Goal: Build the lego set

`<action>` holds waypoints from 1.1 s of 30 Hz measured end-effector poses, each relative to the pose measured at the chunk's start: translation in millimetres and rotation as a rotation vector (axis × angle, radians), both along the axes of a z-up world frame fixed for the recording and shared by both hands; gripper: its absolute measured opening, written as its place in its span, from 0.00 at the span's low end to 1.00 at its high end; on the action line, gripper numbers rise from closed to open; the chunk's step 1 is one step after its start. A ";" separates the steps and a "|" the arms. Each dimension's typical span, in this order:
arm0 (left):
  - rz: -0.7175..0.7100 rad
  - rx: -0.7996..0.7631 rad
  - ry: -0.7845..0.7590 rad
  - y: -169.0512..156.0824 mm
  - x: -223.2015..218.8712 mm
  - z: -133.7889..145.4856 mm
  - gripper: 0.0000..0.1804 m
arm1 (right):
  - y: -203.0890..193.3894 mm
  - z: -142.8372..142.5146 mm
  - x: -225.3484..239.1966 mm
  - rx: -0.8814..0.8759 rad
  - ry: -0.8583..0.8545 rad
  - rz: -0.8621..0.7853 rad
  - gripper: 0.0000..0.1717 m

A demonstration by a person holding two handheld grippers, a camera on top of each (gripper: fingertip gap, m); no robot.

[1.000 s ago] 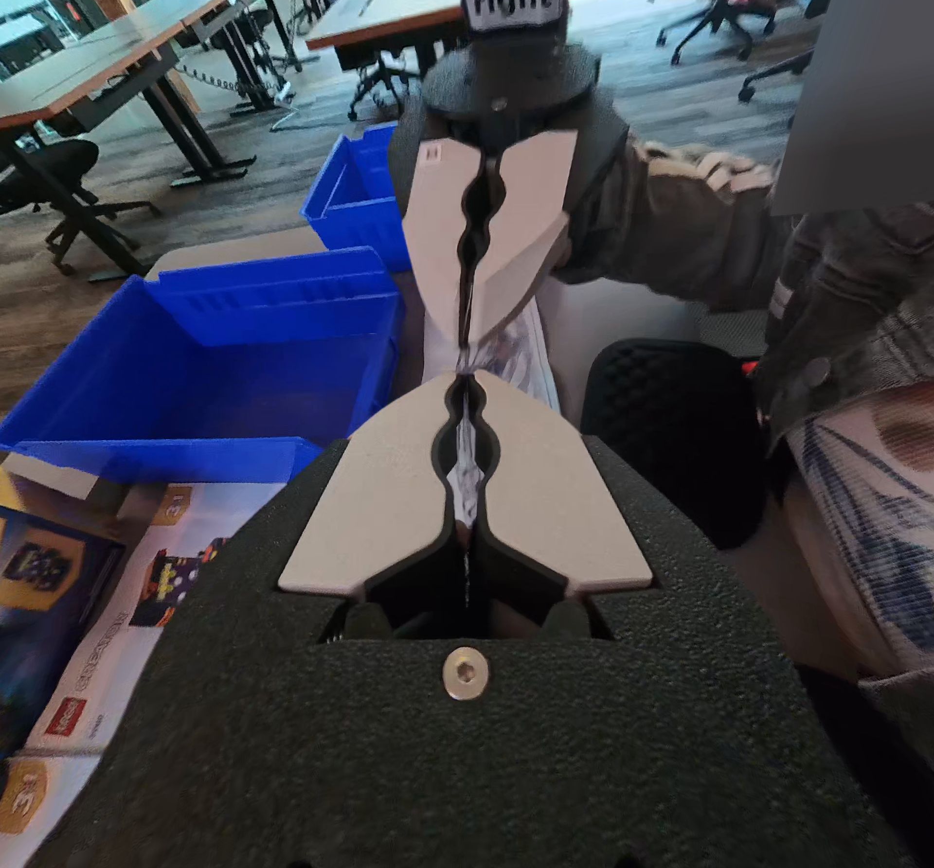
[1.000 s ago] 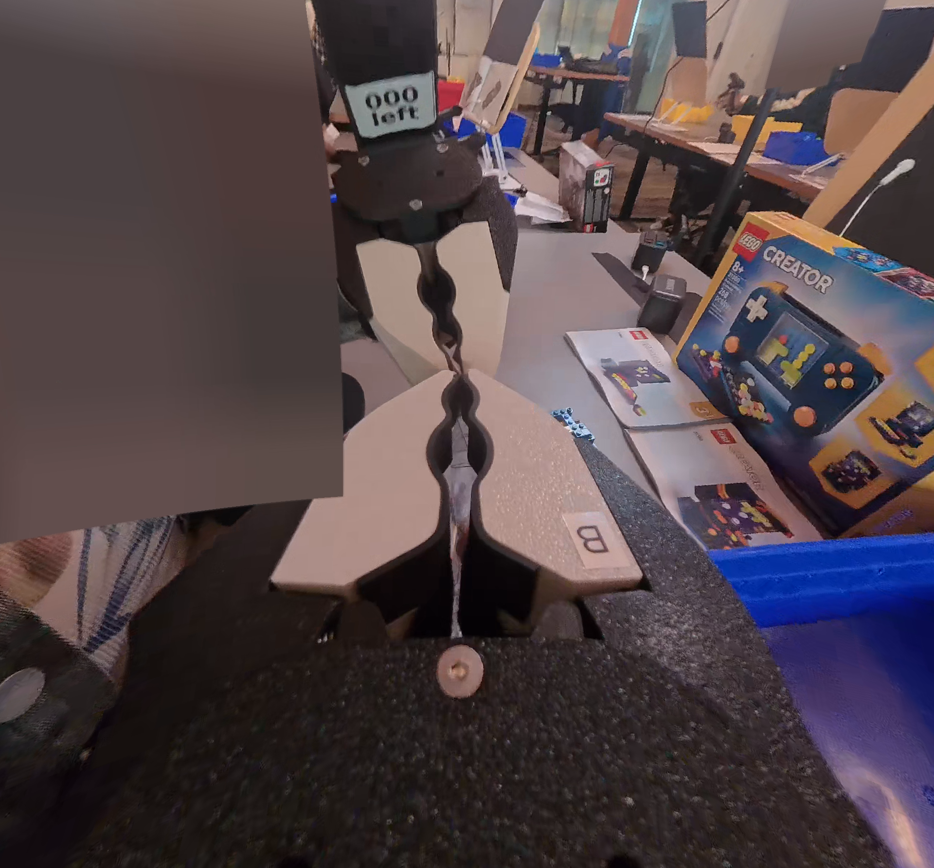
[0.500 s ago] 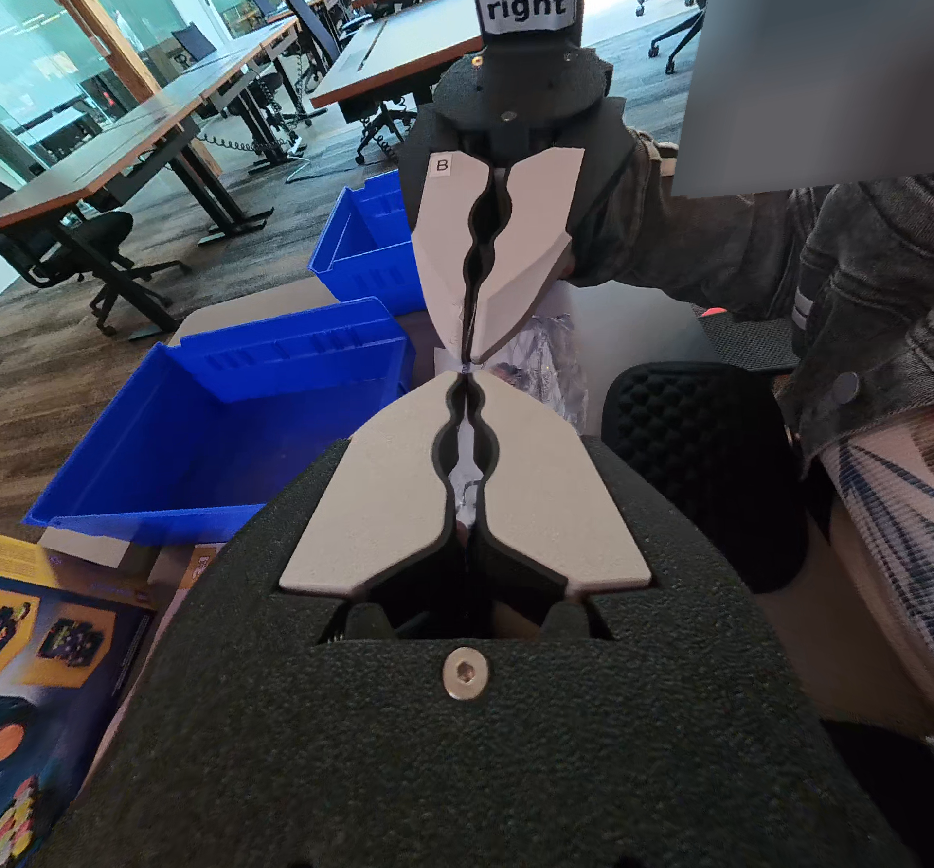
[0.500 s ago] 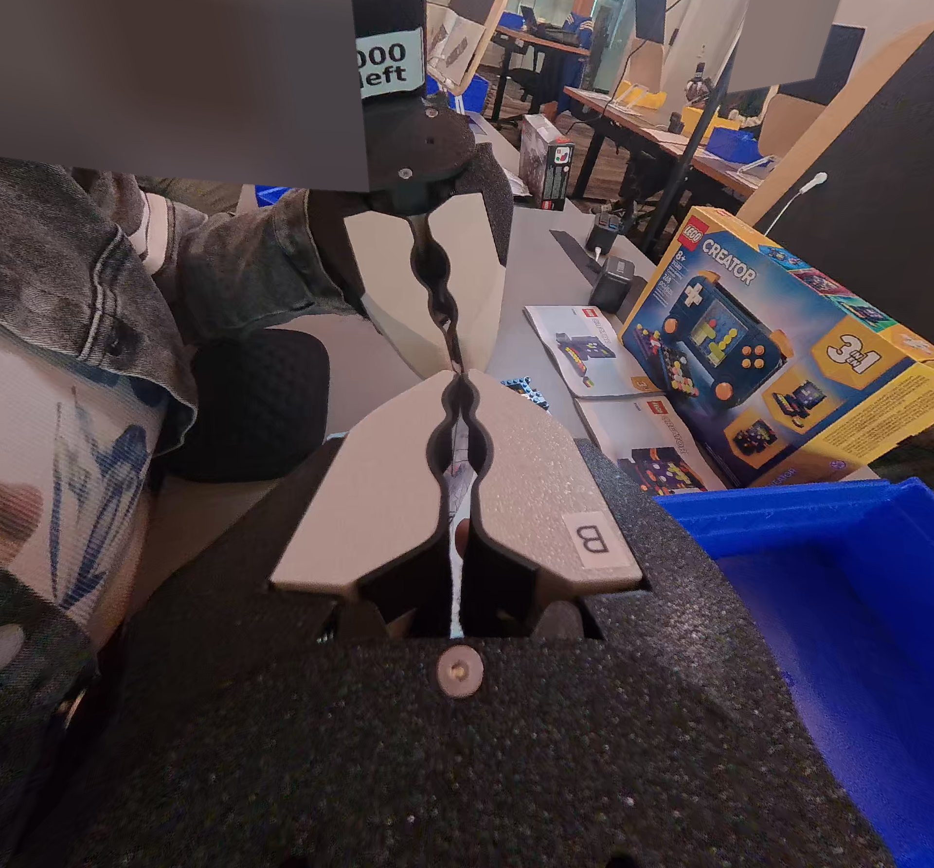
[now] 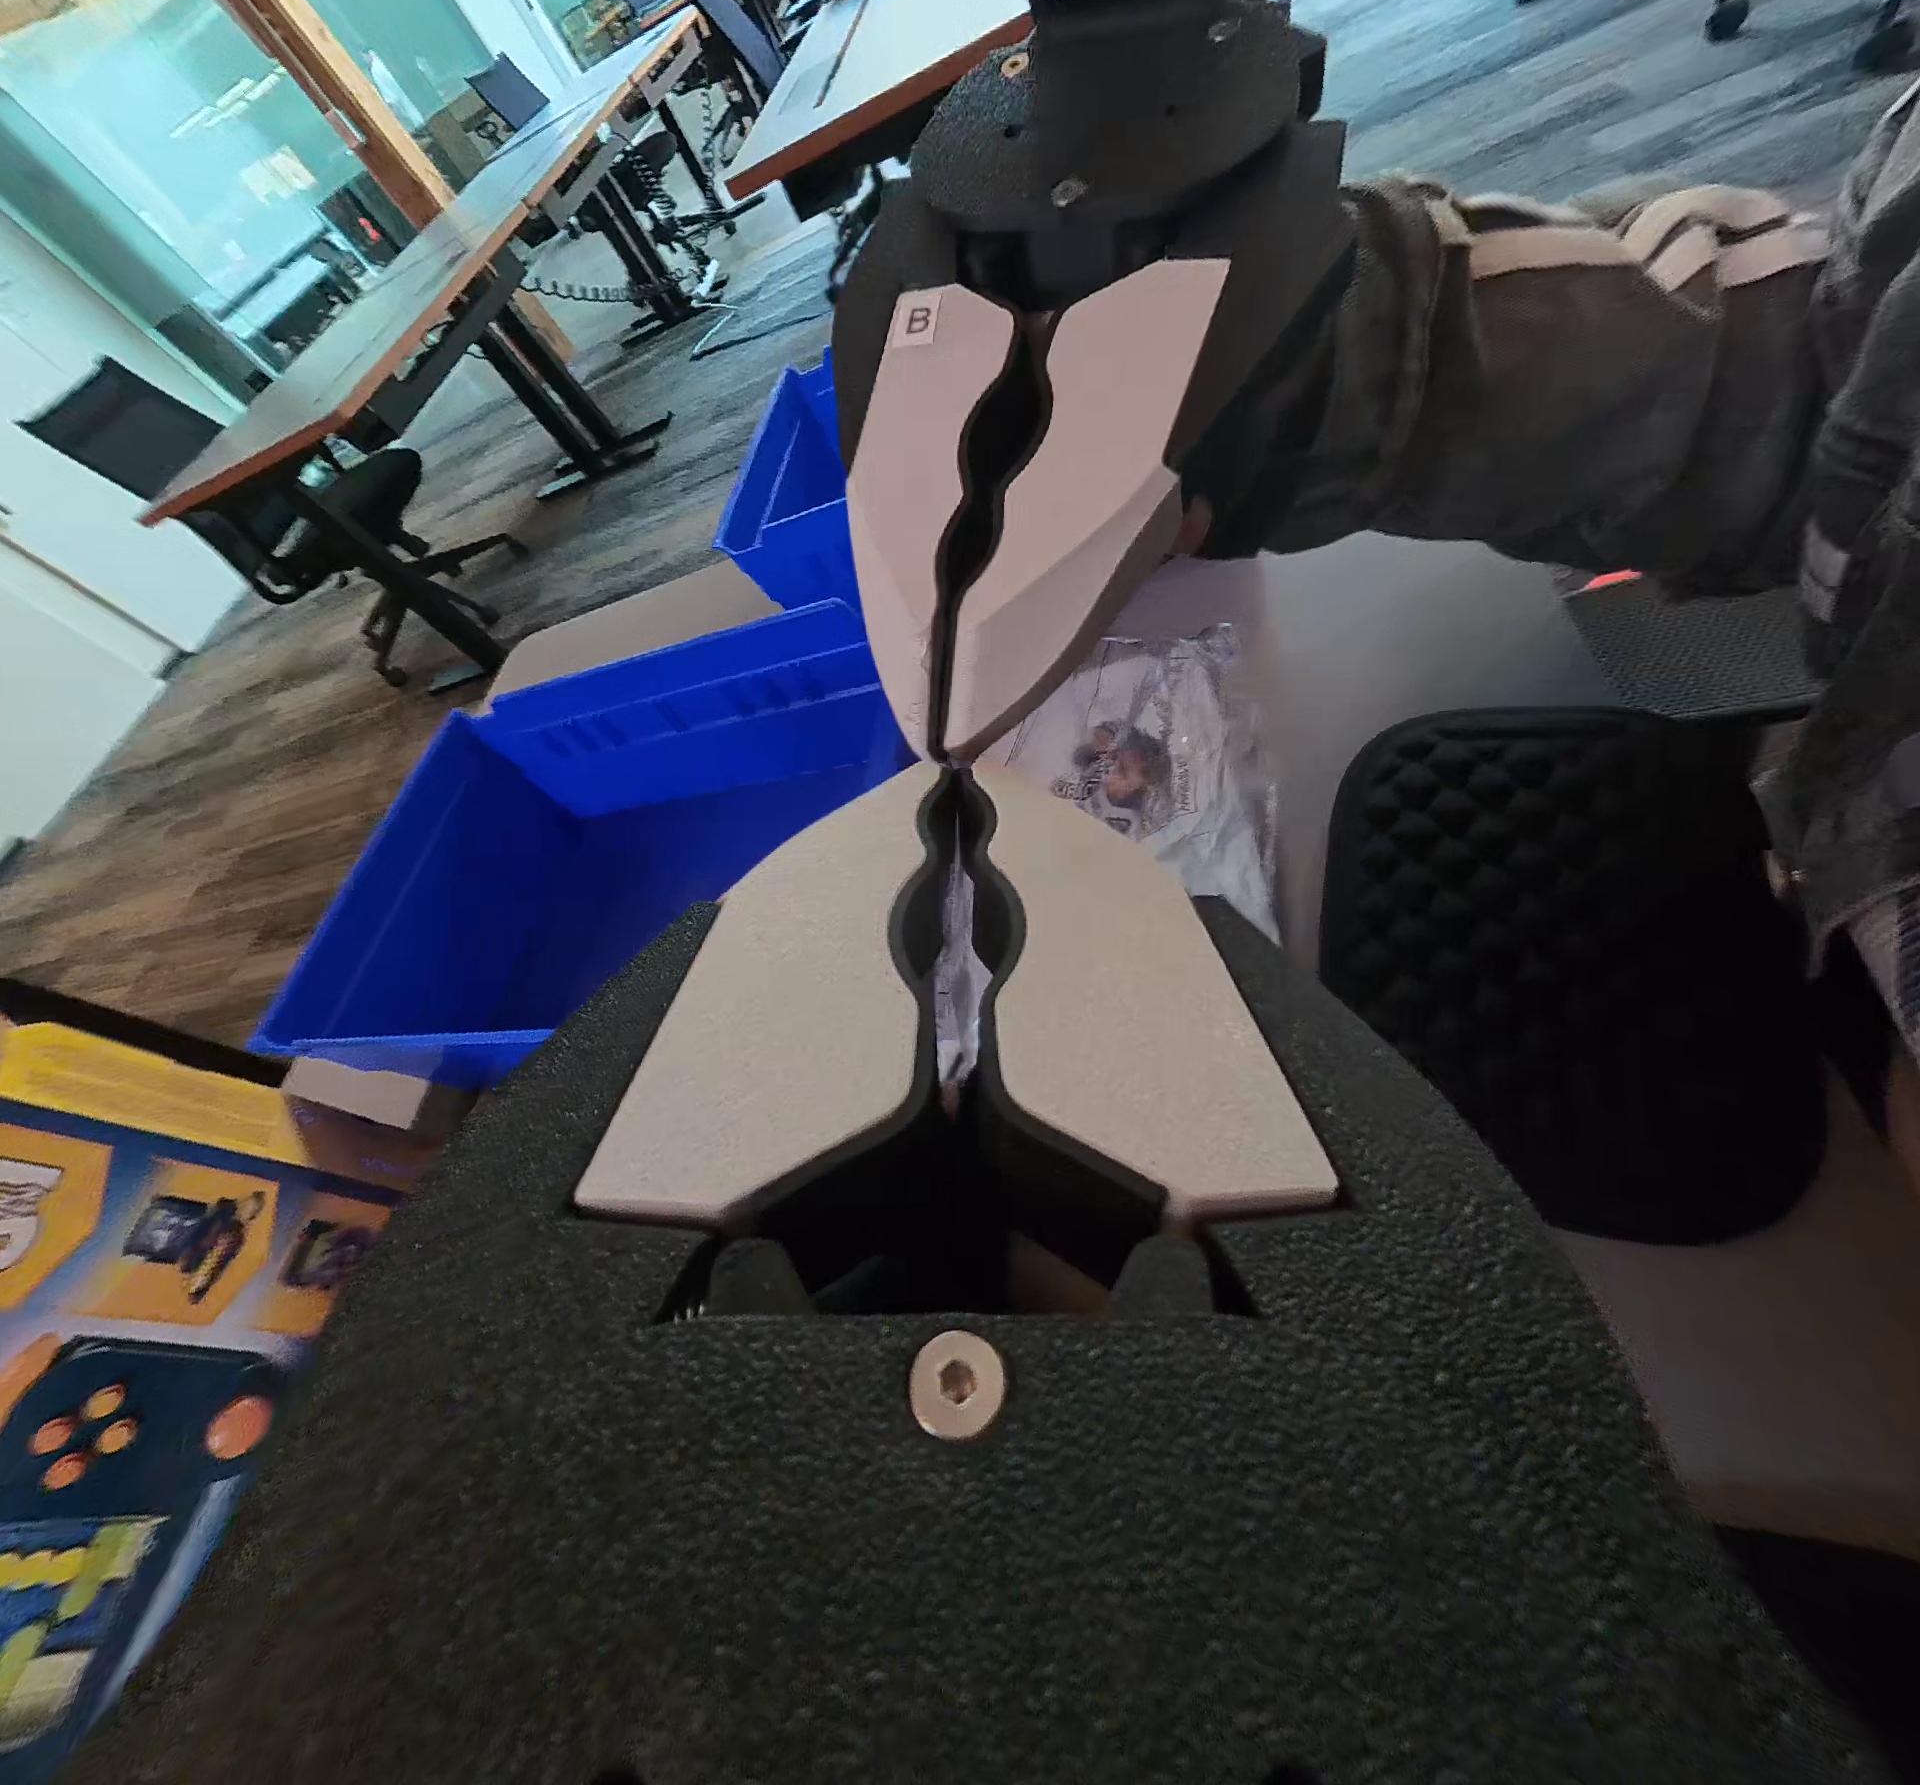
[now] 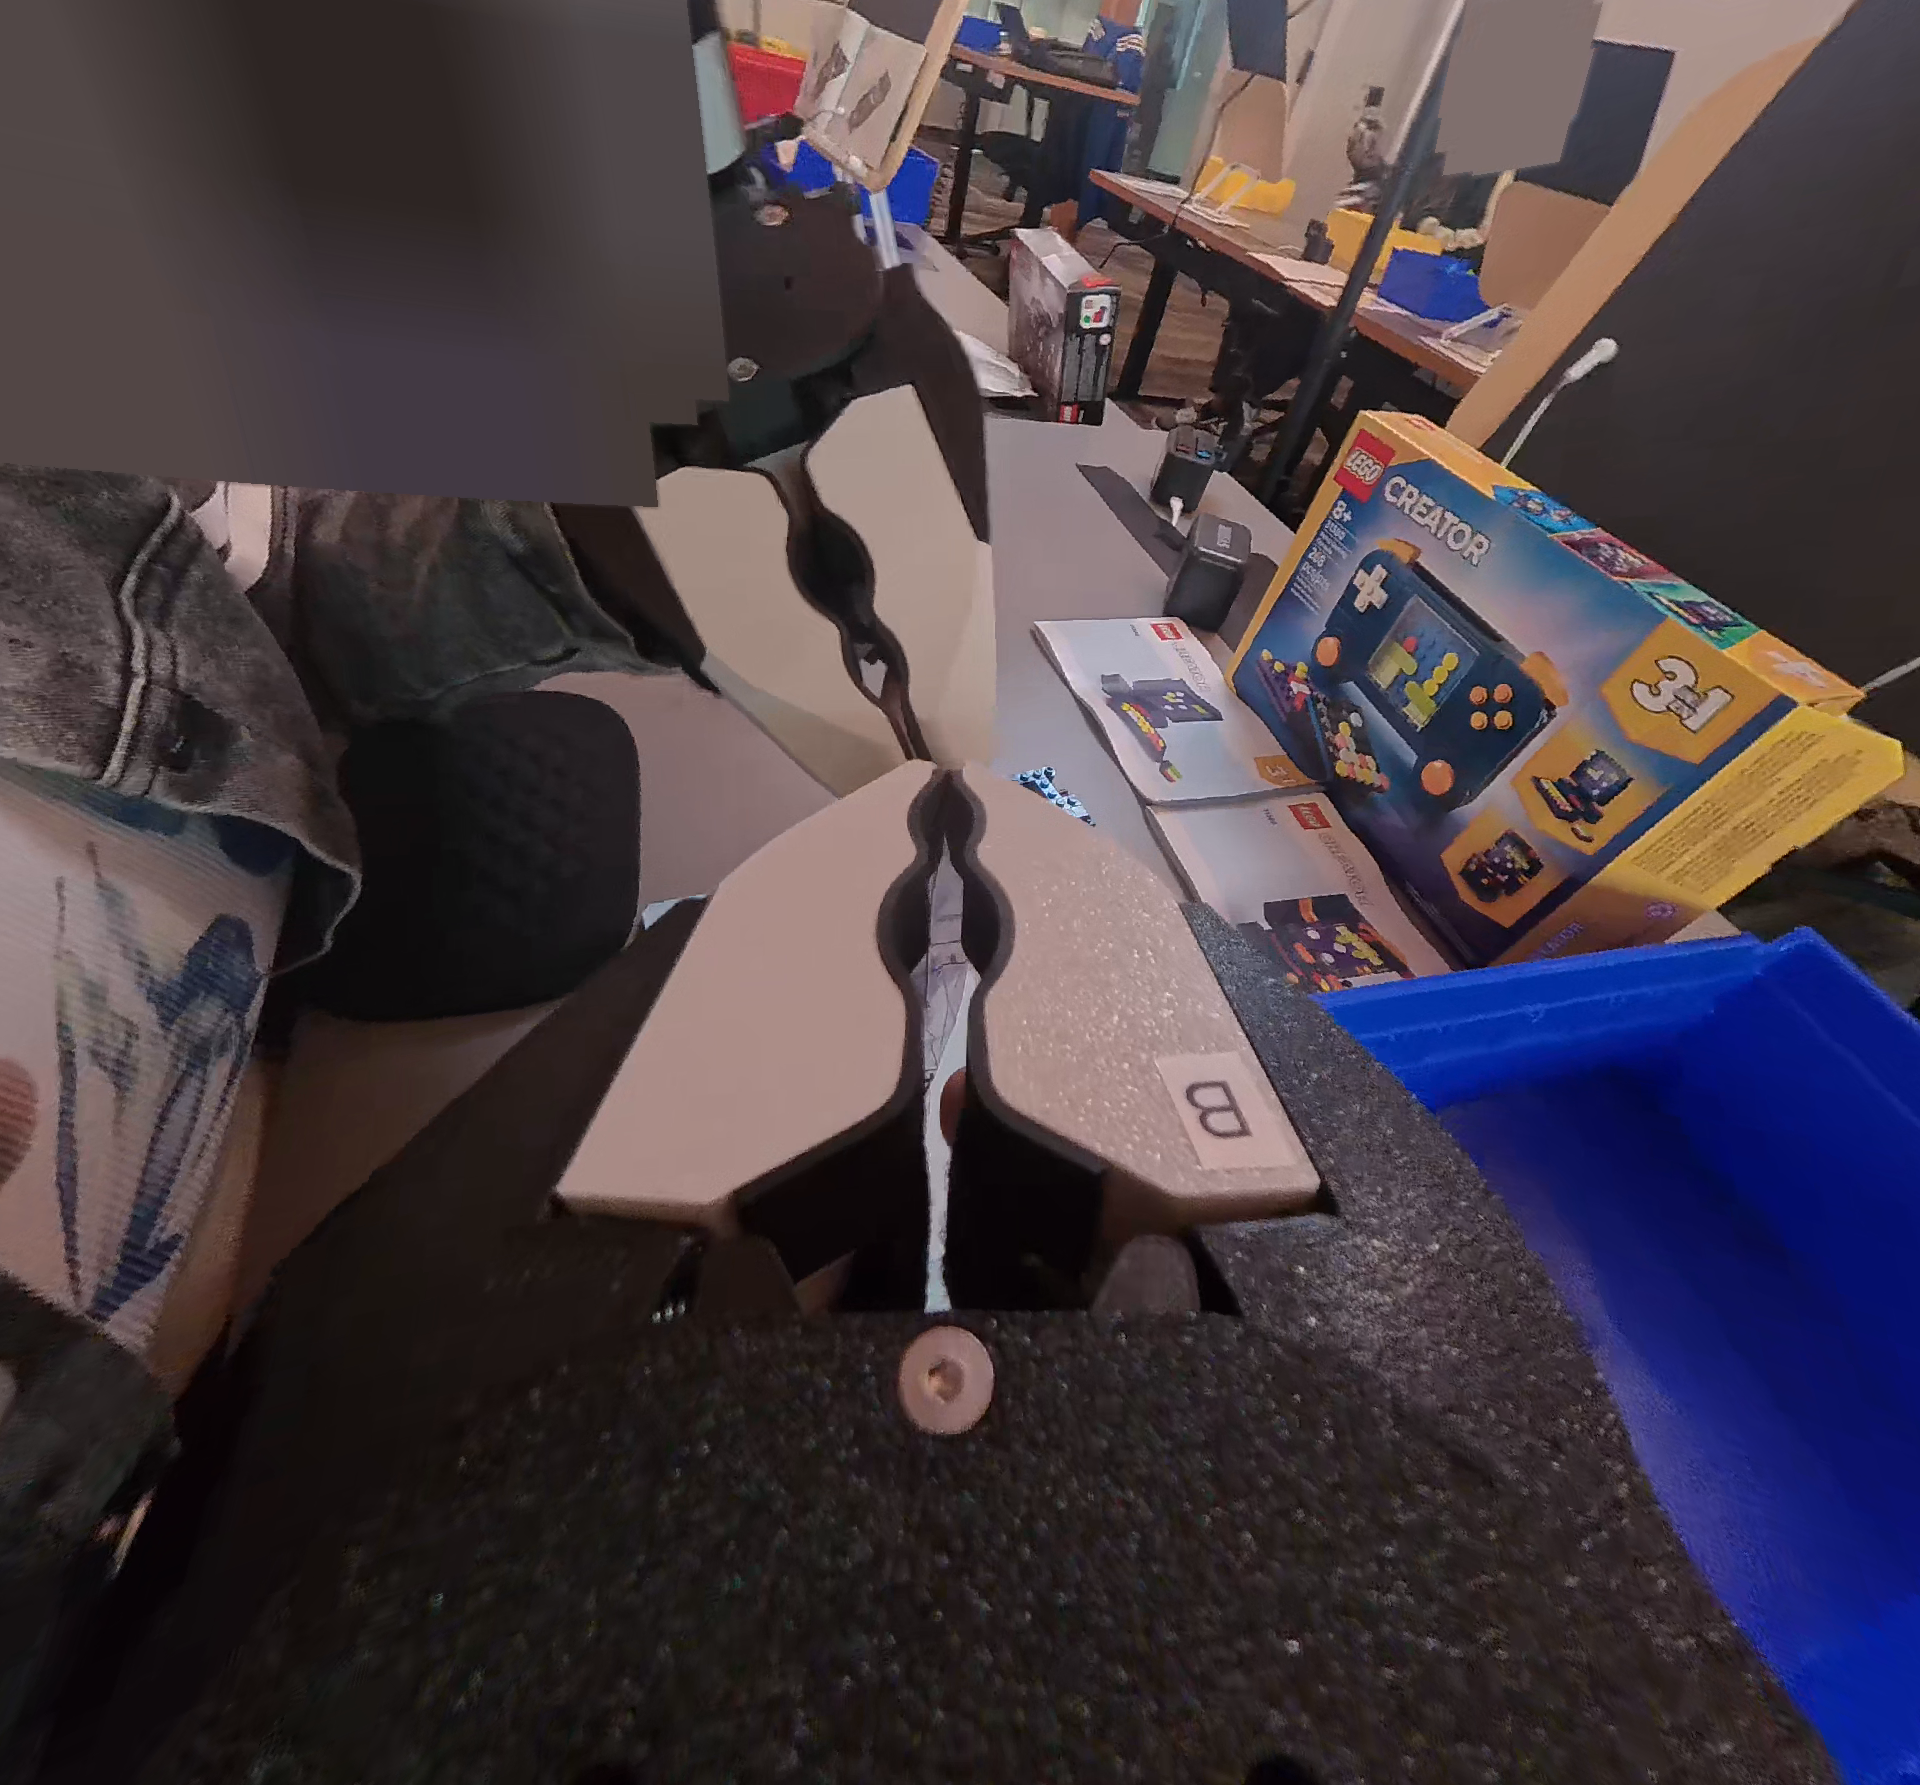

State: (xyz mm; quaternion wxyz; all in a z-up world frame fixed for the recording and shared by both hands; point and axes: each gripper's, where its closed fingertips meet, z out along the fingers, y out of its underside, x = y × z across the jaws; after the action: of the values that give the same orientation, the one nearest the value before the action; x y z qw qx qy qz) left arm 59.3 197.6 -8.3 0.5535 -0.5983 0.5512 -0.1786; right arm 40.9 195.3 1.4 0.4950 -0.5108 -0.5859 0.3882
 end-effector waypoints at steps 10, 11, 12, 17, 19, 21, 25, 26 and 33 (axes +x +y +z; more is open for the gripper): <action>0.181 0.227 -0.008 7.8 0.9 -2.9 0.00 | 9.2 -3.4 2.9 -0.085 0.083 -0.261 0.00; 0.200 0.255 0.003 8.2 0.9 -3.1 0.00 | 9.9 -3.9 3.4 -0.073 0.075 -0.287 0.00; 0.220 0.290 0.024 8.5 1.0 -3.5 0.00 | 10.4 -4.5 4.2 -0.067 0.068 -0.313 0.00; 0.271 0.361 0.069 7.7 5.4 -9.3 0.00 | 13.6 -9.6 9.7 -0.044 0.037 -0.414 0.00; 0.289 0.391 0.087 7.3 5.6 -12.1 0.00 | 13.9 -12.3 10.3 -0.025 0.014 -0.441 0.00; 0.310 0.432 0.127 7.8 5.6 -14.8 0.00 | 15.4 -14.7 10.6 -0.003 -0.009 -0.474 0.00; 0.332 0.494 0.211 7.5 6.0 -21.4 0.00 | 16.9 -21.3 11.3 0.002 -0.038 -0.499 0.00; 0.335 0.503 0.234 7.8 5.8 -23.9 0.00 | 17.7 -23.8 11.4 0.001 -0.046 -0.502 0.00; 0.247 0.179 -0.003 9.0 2.4 -22.3 0.00 | 16.4 -20.3 9.4 -0.289 0.143 -0.280 0.00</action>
State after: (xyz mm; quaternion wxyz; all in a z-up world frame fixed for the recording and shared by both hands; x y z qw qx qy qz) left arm 61.7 206.6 -30.6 0.6231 -0.6096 0.4863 -0.0602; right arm 50.2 211.7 -18.9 0.5060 -0.6240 -0.4108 0.4311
